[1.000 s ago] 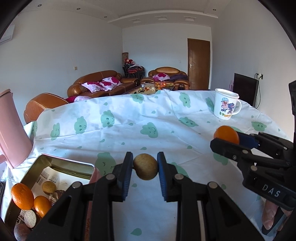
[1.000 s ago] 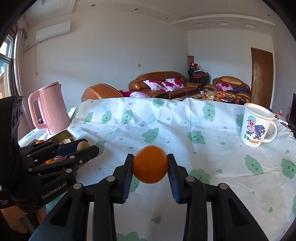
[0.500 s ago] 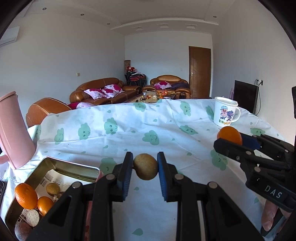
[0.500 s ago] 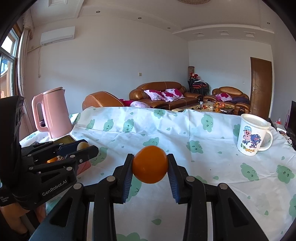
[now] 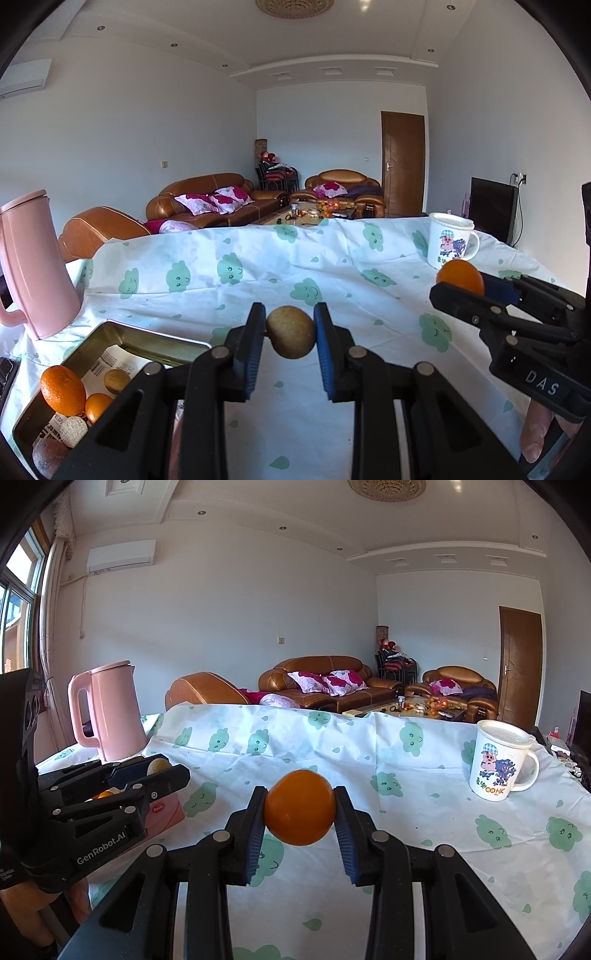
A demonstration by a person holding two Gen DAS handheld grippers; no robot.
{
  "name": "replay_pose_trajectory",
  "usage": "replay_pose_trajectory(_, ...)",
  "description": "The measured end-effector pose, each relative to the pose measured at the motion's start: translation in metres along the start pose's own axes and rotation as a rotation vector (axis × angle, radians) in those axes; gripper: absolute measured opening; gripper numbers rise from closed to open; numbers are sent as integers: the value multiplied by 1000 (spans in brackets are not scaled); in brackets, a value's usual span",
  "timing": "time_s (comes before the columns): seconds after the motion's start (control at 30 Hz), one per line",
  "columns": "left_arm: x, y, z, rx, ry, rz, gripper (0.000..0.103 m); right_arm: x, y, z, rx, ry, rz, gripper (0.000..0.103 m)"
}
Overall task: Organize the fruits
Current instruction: 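Carry the mandarin and brown fruit over the pink tin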
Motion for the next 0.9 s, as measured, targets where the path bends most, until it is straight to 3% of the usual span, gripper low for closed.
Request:
replay_pose_trajectory(0.23,-7,2,0,7,22,-5,28,-8,-5,0,-24,40,3,38)
replay_pose_trajectory(0.57,-13,-2,6,-22,-5,14,28,-5,-13,1,-19,7,-19,38)
replay_pose_trajectory(0.9,-44,-25,16,-57,-24,6,28,-2,-56,-14,-18,-12,-142,38)
Point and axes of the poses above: each gripper's, at about its wrist camera, not at the fingertips, and x roughly the way its jaws point, y to its right, z to its underside, the point moved 3 cm from there along x, roughly the way its jaws point, and after that the axes turned 3 degrees about x, right-handed, at the moved point
